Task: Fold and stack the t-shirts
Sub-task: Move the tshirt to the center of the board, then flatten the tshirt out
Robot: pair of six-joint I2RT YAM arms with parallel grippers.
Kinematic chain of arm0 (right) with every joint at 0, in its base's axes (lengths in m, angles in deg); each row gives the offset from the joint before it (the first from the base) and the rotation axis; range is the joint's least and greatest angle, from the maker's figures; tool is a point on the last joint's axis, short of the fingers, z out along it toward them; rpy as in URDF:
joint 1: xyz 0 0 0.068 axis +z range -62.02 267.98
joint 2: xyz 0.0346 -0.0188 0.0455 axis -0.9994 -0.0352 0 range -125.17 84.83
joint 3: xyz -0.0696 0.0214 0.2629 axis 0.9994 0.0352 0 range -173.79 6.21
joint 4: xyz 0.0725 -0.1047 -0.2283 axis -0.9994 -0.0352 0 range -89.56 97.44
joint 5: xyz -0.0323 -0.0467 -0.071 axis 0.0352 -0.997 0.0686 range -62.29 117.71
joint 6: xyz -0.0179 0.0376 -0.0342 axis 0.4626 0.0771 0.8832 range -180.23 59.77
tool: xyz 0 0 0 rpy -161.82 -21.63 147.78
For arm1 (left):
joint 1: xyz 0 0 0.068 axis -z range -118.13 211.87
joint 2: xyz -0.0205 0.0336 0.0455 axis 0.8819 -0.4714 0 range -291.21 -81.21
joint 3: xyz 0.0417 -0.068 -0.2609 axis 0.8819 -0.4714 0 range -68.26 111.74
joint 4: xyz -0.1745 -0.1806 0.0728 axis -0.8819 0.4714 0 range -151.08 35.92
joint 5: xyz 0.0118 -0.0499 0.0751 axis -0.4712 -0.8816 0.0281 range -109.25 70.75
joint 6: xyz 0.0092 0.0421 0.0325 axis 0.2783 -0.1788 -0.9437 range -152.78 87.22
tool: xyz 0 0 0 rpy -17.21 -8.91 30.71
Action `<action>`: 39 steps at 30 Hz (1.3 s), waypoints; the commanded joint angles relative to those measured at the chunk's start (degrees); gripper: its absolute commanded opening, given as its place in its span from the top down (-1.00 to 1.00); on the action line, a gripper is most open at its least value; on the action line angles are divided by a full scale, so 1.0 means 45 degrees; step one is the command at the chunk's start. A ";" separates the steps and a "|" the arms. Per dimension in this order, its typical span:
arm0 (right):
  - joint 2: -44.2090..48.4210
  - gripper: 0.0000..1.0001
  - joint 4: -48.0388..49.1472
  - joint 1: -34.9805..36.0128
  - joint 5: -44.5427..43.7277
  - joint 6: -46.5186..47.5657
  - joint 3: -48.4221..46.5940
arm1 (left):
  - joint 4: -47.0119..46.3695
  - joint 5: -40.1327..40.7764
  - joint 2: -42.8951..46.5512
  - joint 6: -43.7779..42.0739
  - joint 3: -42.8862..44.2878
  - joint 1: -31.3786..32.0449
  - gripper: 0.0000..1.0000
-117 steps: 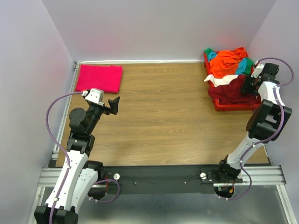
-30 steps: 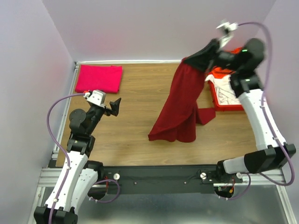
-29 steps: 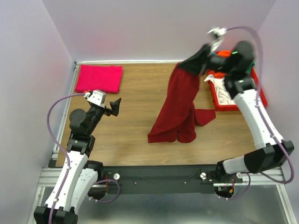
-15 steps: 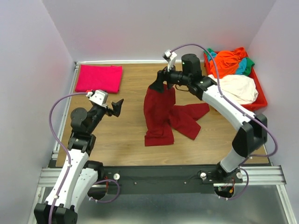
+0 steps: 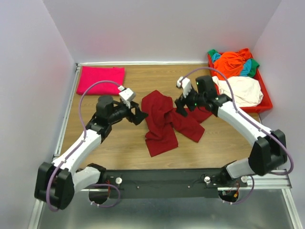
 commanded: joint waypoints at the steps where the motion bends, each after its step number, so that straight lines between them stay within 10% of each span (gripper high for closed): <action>1: 0.0946 -0.71 -0.1352 0.0183 0.1334 0.2372 0.2170 | 0.1009 0.1397 -0.1187 -0.0122 0.1545 0.2123 -0.77; 6: 0.0812 -0.20 -0.1236 0.0164 0.2017 0.3566 0.3831 | 0.2336 0.4381 -0.4169 -0.0941 0.4332 0.3863 -0.75; 21: 0.1515 -0.29 0.0756 0.0144 0.0438 0.5442 0.6647 | 0.5716 0.6771 -1.1947 -0.2330 1.0959 0.5369 -0.50; 39: 0.0694 0.08 0.1128 0.0203 -0.0246 0.5051 0.6608 | 0.7728 0.8588 -1.5232 -0.2194 1.4086 0.5838 -0.16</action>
